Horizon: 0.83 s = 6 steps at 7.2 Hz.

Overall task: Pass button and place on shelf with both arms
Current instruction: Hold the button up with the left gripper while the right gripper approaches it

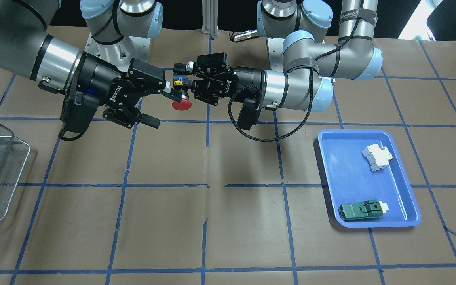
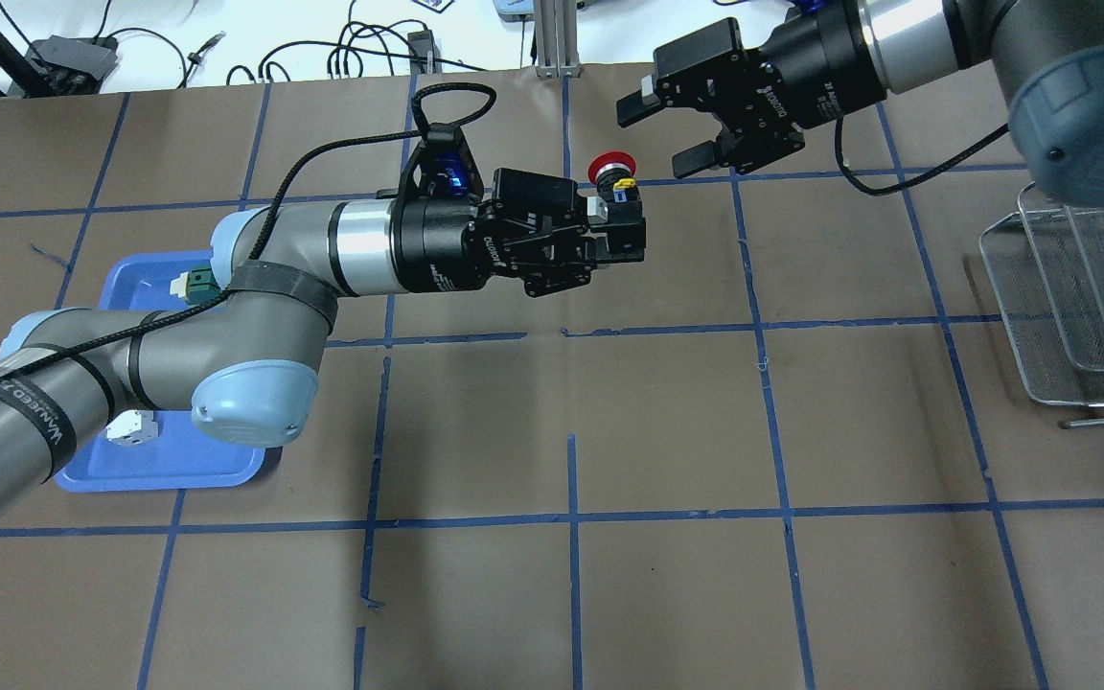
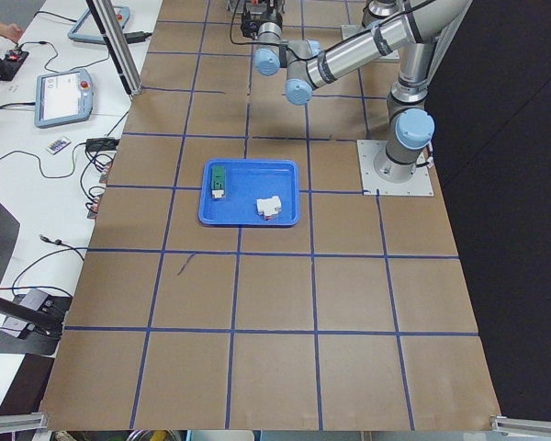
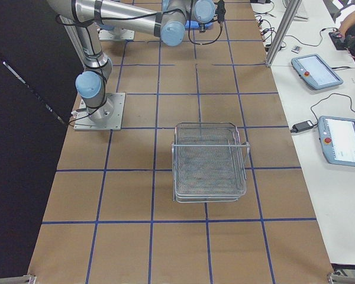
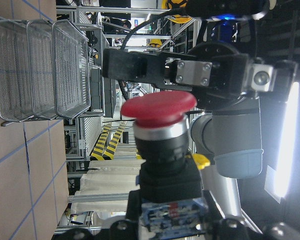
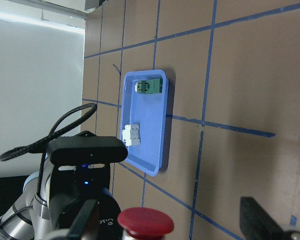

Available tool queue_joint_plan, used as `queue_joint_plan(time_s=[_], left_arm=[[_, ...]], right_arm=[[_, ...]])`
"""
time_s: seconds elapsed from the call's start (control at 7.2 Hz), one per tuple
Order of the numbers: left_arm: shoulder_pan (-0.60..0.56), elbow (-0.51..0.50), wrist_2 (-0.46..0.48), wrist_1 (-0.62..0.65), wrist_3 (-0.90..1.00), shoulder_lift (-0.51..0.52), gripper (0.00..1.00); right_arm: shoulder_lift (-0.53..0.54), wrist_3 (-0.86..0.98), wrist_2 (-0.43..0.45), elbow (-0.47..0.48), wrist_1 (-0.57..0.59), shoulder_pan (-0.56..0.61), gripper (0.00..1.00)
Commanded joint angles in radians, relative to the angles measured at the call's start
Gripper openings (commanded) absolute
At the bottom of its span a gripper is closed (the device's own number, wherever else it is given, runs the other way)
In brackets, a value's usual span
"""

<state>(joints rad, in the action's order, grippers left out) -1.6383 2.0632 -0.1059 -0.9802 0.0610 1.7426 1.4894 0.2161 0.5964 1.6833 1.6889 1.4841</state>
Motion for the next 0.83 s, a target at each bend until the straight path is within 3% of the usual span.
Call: queue_joint_plan(time_s=[0.0, 0.14, 0.28, 0.42, 0.56, 0.69], left_arm=[[-0.002, 0.0, 0.0, 0.0, -0.001, 0.0, 0.05], [0.0, 0.0, 0.0, 0.0, -0.001, 0.0, 0.05], [0.0, 0.0, 0.0, 0.0, -0.001, 0.0, 0.05], [-0.002, 0.0, 0.0, 0.0, -0.001, 0.0, 0.05], [0.0, 0.0, 0.0, 0.0, -0.001, 0.0, 0.06], [0.0, 0.0, 0.0, 0.0, -0.003, 0.0, 0.07]], right_arm=[[0.006, -0.018, 0.0, 0.027, -0.008, 0.03, 1.0], [0.008, -0.024, -0.001, 0.033, -0.003, 0.03, 1.0], [0.008, -0.033, -0.001, 0.033, -0.002, 0.03, 0.87], [0.014, -0.071, 0.0, 0.032, -0.006, 0.03, 0.58], [0.02, -0.087, 0.0, 0.032, -0.008, 0.03, 0.54], [0.023, -0.101, 0.0, 0.032, -0.008, 0.03, 0.41]])
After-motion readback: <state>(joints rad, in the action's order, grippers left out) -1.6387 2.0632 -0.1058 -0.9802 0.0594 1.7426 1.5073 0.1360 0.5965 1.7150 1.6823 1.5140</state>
